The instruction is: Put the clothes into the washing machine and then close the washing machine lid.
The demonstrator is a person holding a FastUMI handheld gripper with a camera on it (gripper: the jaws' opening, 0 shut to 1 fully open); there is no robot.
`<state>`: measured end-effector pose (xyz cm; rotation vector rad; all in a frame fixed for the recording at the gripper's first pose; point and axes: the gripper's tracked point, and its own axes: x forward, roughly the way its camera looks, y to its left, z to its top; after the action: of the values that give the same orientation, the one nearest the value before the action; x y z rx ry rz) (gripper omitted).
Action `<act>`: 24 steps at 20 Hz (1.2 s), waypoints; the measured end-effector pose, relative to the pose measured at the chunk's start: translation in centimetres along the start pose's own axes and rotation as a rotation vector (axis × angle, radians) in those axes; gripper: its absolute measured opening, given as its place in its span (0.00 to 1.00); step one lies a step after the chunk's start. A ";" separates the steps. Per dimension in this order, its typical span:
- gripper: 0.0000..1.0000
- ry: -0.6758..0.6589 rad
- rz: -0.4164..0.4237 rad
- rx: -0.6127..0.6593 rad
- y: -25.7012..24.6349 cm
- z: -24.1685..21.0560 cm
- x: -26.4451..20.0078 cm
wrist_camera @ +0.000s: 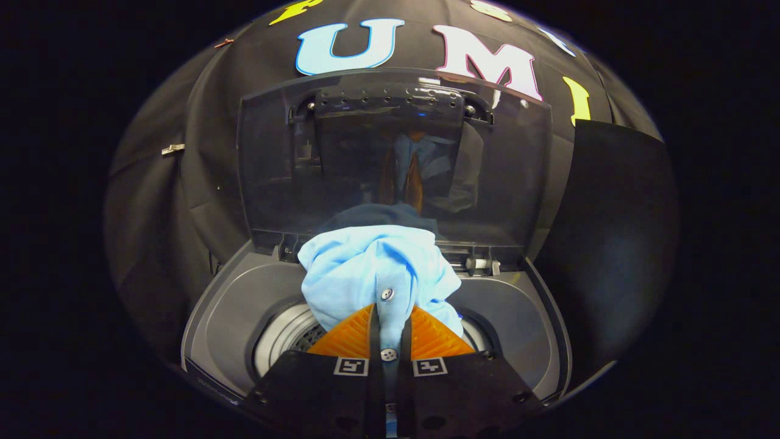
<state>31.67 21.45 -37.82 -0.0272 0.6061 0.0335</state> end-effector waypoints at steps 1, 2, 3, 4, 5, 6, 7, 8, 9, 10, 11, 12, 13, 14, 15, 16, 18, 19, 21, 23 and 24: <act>0.13 0.000 0.012 -0.002 0.1 0.0 -0.2; 0.13 0.003 0.007 -0.003 0.0 -0.2 0.0; 0.20 0.016 0.001 -0.008 -0.1 -0.4 0.0; 0.21 0.019 -0.003 -0.011 -0.1 -0.5 0.0; 0.31 0.011 0.008 -0.008 0.0 -0.4 -0.1; 0.42 0.000 0.027 -0.001 0.4 -0.2 -0.1; 0.54 -0.005 0.030 0.010 0.3 -0.1 -0.1; 0.66 -0.005 0.026 0.022 0.2 -0.1 -0.2; 0.77 0.000 0.023 0.028 0.1 -0.2 -0.3; 0.89 0.007 0.024 0.027 0.1 -0.3 -0.1; 1.00 0.008 0.031 0.018 0.3 -0.4 0.0; 1.00 0.000 0.032 0.007 0.5 -0.2 -0.1; 1.00 -0.013 0.034 -0.004 0.6 0.2 -0.3; 1.00 -0.021 0.030 -0.008 0.5 0.4 -0.2; 1.00 -0.018 0.027 -0.007 0.3 0.3 0.0; 1.00 -0.010 0.025 -0.002 0.3 0.1 0.0; 1.00 0.003 0.029 0.017 0.3 -0.1 -0.1; 1.00 0.008 0.025 0.031 0.2 -0.1 -0.2; 1.00 0.009 0.016 0.029 0.0 0.7 -0.7; 1.00 -0.001 -0.006 -0.008 -0.2 3.1 -1.7; 1.00 -0.016 -0.003 -0.021 0.0 4.8 -2.4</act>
<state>32.37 21.61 -32.51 -0.0482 0.5896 0.0374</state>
